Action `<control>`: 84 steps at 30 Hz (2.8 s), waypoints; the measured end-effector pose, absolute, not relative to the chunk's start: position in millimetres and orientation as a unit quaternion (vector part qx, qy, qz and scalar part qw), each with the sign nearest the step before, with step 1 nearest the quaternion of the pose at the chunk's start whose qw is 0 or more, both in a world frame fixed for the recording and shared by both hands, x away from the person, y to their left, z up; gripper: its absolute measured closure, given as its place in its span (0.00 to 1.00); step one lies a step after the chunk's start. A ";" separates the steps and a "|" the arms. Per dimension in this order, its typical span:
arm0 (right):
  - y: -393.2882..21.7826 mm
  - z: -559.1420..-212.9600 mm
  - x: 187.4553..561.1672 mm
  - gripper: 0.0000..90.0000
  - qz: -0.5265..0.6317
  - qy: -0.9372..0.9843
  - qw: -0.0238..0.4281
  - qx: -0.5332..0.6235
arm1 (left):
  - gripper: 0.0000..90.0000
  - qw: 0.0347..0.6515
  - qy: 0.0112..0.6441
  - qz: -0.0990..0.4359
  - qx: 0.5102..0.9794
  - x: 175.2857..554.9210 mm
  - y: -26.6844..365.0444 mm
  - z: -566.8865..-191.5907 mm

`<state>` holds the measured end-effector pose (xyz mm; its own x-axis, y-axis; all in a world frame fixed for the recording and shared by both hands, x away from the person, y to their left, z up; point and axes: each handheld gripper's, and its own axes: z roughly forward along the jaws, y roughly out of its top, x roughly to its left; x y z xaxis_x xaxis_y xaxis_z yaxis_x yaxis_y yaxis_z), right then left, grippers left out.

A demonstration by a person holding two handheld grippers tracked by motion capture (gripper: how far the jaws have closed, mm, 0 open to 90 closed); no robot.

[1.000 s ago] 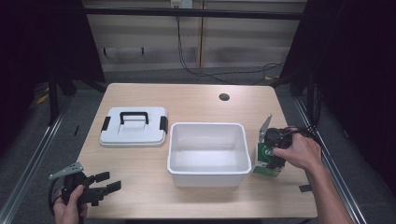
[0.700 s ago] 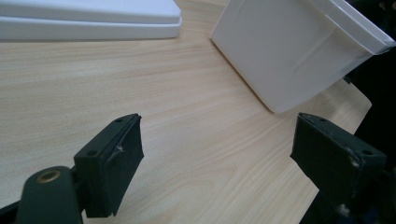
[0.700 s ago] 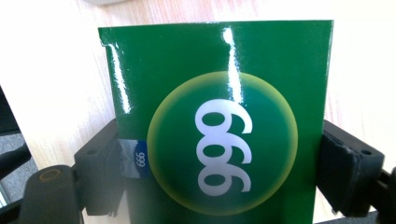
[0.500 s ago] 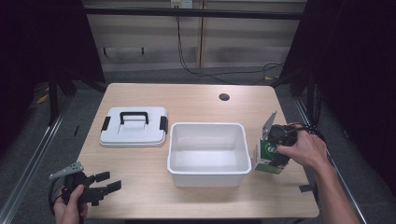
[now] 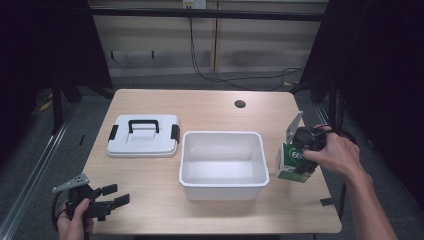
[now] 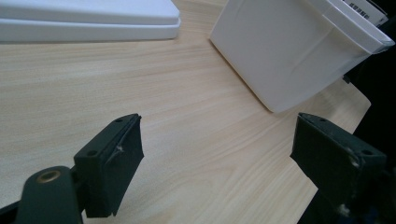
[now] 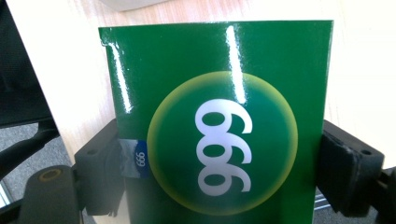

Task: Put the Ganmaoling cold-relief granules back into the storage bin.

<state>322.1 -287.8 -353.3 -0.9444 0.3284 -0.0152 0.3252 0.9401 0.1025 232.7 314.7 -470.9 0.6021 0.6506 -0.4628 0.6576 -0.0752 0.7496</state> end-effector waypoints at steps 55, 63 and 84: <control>-240.6 -251.8 323.1 0.17 0.056 0.991 0.054 0.112 | 0.18 0.514 0.445 -0.005 0.733 232.5 314.1 -470.7; -222.4 -249.4 330.8 0.17 0.062 0.992 0.049 0.097 | 0.18 0.514 0.445 -0.005 0.733 232.5 314.0 -470.7; -172.8 -255.2 346.8 0.17 0.064 0.995 0.037 0.059 | 0.18 0.514 0.444 -0.006 0.734 232.6 314.6 -470.9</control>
